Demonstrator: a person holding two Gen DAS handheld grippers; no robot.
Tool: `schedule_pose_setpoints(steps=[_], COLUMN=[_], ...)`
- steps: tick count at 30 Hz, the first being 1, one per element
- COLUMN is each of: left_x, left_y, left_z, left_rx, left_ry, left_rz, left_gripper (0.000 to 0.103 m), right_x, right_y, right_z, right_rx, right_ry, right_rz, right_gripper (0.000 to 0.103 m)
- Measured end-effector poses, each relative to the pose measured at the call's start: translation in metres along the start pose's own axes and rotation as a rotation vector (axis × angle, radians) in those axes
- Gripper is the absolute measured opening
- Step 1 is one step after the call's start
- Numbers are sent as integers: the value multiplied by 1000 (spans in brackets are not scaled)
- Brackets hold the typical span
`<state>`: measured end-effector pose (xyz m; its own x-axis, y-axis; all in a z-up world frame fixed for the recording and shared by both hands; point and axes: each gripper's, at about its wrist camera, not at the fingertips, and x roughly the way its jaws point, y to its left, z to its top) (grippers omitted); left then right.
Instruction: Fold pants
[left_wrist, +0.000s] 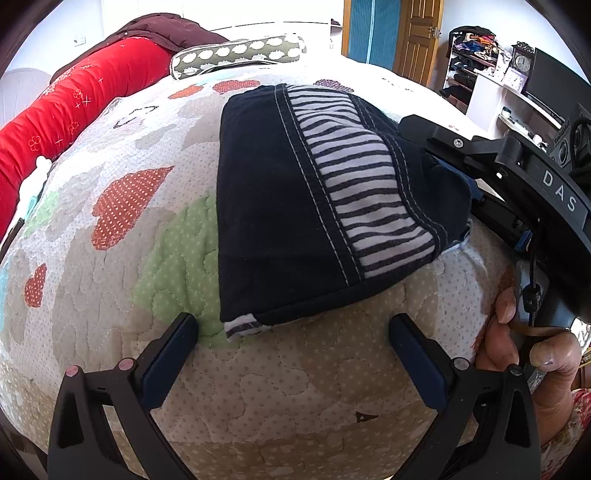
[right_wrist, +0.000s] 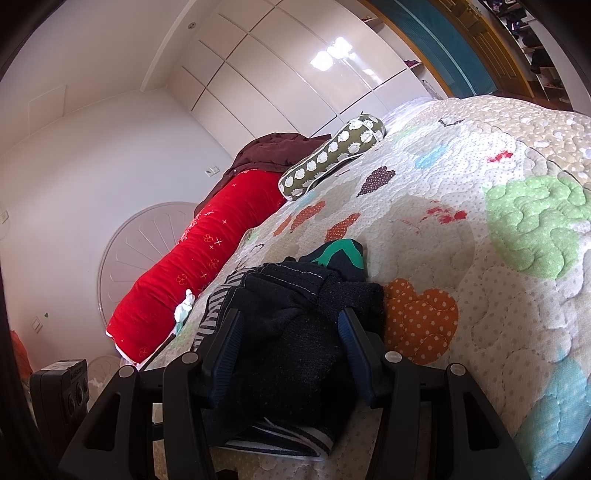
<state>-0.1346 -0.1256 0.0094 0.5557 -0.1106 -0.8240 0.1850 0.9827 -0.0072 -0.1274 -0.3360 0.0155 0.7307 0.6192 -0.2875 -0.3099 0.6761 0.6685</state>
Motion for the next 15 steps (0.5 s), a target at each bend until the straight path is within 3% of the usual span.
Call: schedule_pose_setpoints(steps=[15], left_x=[-2], left_y=[-3], left_z=[-5], left_rx=[5], left_ry=[-34], left_rz=[11], left_gripper=[103], right_x=[4], right_y=[-3], right_z=[0], right_rx=[-6], right_ry=[-5], right_rz=[-2], right_gripper=[56])
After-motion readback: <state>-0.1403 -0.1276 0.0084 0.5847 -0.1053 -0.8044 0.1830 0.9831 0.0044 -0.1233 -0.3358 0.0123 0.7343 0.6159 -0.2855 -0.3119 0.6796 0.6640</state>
